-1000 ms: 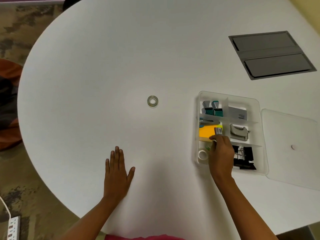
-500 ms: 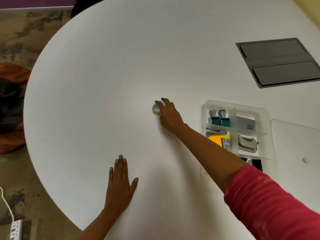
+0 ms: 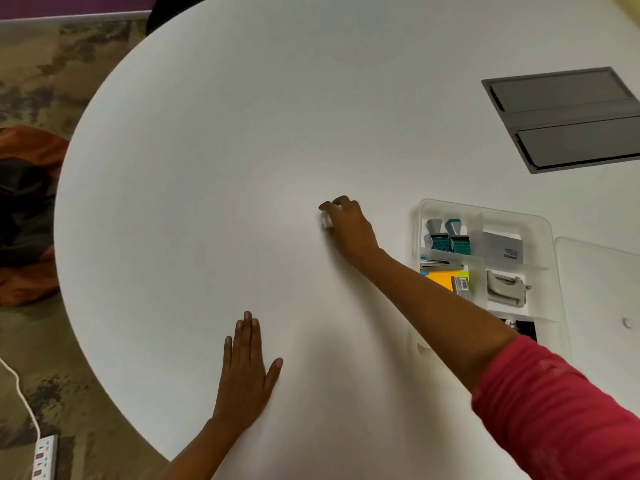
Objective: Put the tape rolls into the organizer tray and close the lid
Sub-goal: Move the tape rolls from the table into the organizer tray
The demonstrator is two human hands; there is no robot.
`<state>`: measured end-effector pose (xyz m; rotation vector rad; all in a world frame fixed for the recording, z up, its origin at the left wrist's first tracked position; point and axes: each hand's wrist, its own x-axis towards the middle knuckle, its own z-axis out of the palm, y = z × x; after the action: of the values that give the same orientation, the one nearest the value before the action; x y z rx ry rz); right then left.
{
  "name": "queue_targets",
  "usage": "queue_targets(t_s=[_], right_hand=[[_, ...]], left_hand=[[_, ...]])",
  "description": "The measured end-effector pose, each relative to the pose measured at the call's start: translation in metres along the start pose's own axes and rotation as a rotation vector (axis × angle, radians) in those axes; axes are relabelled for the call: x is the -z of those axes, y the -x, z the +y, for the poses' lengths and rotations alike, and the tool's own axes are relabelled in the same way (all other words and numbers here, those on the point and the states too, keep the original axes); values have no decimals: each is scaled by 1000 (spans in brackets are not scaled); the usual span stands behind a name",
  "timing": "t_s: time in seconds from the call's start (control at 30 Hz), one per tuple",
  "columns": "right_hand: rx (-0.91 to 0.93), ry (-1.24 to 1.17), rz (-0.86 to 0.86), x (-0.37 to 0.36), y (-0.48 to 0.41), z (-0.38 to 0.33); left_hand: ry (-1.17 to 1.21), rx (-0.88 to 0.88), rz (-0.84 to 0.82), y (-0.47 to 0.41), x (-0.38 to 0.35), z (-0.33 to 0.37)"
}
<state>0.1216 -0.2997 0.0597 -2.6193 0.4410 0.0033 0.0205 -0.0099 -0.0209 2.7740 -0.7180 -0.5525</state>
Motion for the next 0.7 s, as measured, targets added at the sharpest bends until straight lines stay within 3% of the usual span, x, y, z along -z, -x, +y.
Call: queue_targets(t_s=[0.17,0.4,0.7], right_hand=[[30,-115,244,40,42,16],[-197,-159,523,79,136,51],[-520,-257,347,59,223,89]], left_hand=[[12,6,-14,1,1,1],[41,6,-27,1,4,2],[168,86,-57,-1,11,21]])
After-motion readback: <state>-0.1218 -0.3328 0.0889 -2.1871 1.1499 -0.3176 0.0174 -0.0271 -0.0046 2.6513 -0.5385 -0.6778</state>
